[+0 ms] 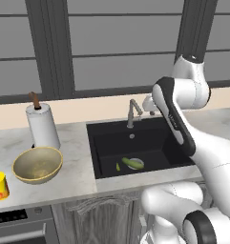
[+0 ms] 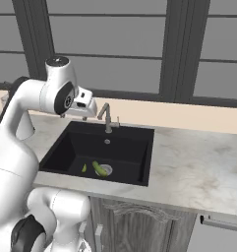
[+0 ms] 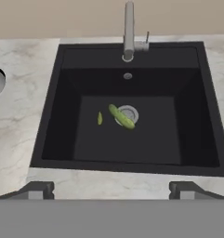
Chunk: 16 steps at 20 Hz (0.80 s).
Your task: Remove the lemon wedge and cucumber from the sink. Then move the bowl and cup from the counter to the sink for washing.
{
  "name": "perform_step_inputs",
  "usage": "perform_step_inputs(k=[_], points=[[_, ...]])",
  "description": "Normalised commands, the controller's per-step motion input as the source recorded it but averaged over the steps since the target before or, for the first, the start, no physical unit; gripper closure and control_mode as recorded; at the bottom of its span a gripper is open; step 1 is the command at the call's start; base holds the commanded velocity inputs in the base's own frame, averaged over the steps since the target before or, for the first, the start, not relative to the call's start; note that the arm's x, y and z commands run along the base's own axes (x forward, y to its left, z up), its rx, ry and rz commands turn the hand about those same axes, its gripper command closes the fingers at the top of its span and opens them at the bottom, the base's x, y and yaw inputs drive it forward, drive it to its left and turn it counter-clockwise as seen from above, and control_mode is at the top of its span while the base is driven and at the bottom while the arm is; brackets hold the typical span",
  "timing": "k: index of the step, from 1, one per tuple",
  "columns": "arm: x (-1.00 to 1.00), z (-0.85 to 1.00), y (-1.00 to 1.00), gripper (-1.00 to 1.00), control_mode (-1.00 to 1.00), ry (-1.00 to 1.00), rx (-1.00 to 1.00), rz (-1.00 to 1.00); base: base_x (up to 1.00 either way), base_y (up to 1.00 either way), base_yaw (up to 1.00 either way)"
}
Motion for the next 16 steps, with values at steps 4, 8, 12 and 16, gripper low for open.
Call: perform_step_inputs(k=[4,8,12,16], points=[[-0.27,-0.01,-0.15,-1.0,-1.0,-0.09,0.12,0.0,0.0,0.0,0.0],[-0.29,-0.05,-0.15,-1.0,-1.0,-0.02,0.08,0.0,0.0,0.0,0.0],[-0.27,-0.09,-0.09,-1.0,-1.0,0.0,0.02,0.0,0.0,0.0,0.0],[-0.24,-0.1,-0.08,-1.0,-1.0,0.0,0.14,0.0,0.0,0.0,0.0]])
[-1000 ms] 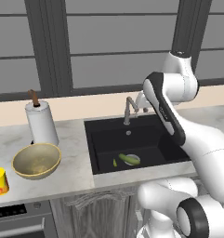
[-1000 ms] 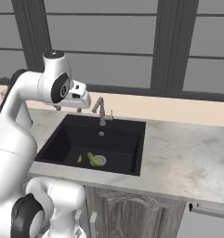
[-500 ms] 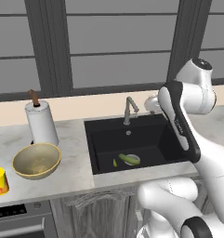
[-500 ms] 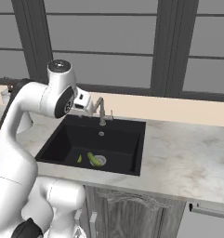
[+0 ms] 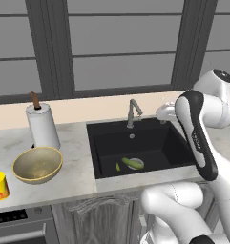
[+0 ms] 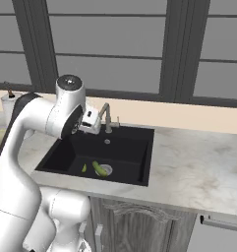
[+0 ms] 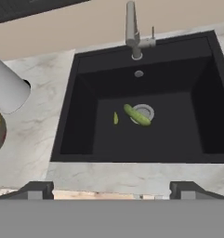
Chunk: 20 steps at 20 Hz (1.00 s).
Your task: Remove the lemon wedge and cucumber from the sink. Then move the bowl and cup from the counter to the sink for washing.
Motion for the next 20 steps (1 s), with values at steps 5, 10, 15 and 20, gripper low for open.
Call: perform_step_inputs(k=[5,10,15,20], points=[[-0.2,-0.13,-0.11,-1.0,-1.0,-0.02,0.12,0.0,0.0,0.0,0.0],[-0.05,-0.15,-0.15,-1.0,-1.0,0.0,0.05,0.0,0.0,0.0,0.0],[0.0,-0.18,-0.11,-1.0,-1.0,0.03,0.0,0.0,0.0,0.0,0.0],[0.0,-0.28,-0.05,-1.0,-1.0,0.02,-0.04,0.04,0.0,0.0,0.0]])
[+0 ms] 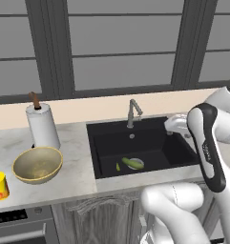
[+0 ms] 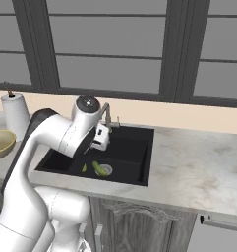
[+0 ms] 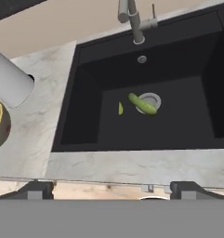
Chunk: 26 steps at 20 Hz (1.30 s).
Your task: Remove the lemon wedge and cucumber from the sink. Then move the bowl and cup from the counter to the sink for washing.
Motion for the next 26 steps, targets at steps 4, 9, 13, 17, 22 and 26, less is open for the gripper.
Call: perform_step_inputs(k=[4,9,13,17,22,26], points=[[0.04,-0.3,-0.03,-1.0,-1.0,0.06,0.0,0.09,0.0,0.0,0.0],[0.16,-0.28,0.0,-1.0,-1.0,0.04,0.0,0.15,0.0,0.0,0.0],[0.33,-0.17,0.0,-1.0,-1.0,0.06,0.0,0.04,0.0,0.0,0.0],[0.36,-0.13,0.0,-1.0,-1.0,0.06,0.0,0.0,0.0,0.0,0.0],[0.35,-0.15,0.0,-1.0,-1.0,0.07,0.0,0.0,0.0,0.0,0.0],[0.19,-0.21,-0.02,-1.0,-1.0,0.0,0.0,0.03,0.0,0.0,0.0]])
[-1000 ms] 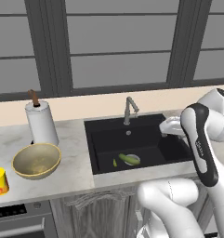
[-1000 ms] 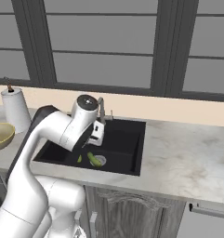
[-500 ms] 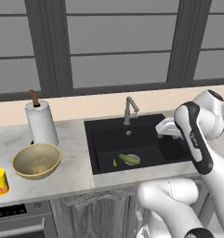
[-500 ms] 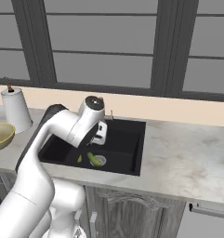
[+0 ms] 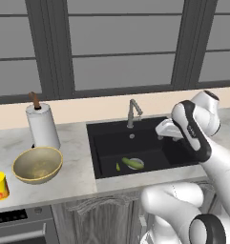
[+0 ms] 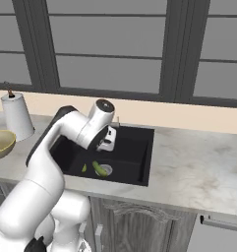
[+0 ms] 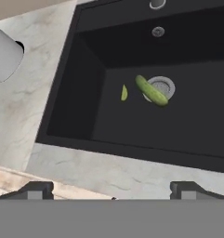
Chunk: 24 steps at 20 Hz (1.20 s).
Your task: Remove the lemon wedge and cucumber from the sink. Then move the bowl and cup from the counter to the sink for washing.
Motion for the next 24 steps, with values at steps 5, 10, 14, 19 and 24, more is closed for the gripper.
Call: perform_step_inputs(k=[5,10,14,19,24], points=[[0.09,-0.23,0.0,-1.0,-1.0,-0.01,0.0,0.08,0.0,0.0,0.0],[0.02,-0.23,0.0,-1.0,-1.0,-0.03,0.0,0.1,0.0,0.0,0.0],[0.03,-0.27,0.0,-1.0,-1.0,-0.08,0.0,0.11,0.0,0.0,0.0],[0.05,-0.3,0.03,-1.0,-1.0,-0.12,-0.05,0.09,0.0,0.0,0.0],[0.16,-0.27,0.05,-1.0,-1.0,-0.06,-0.08,0.01,0.0,0.0,0.0]])
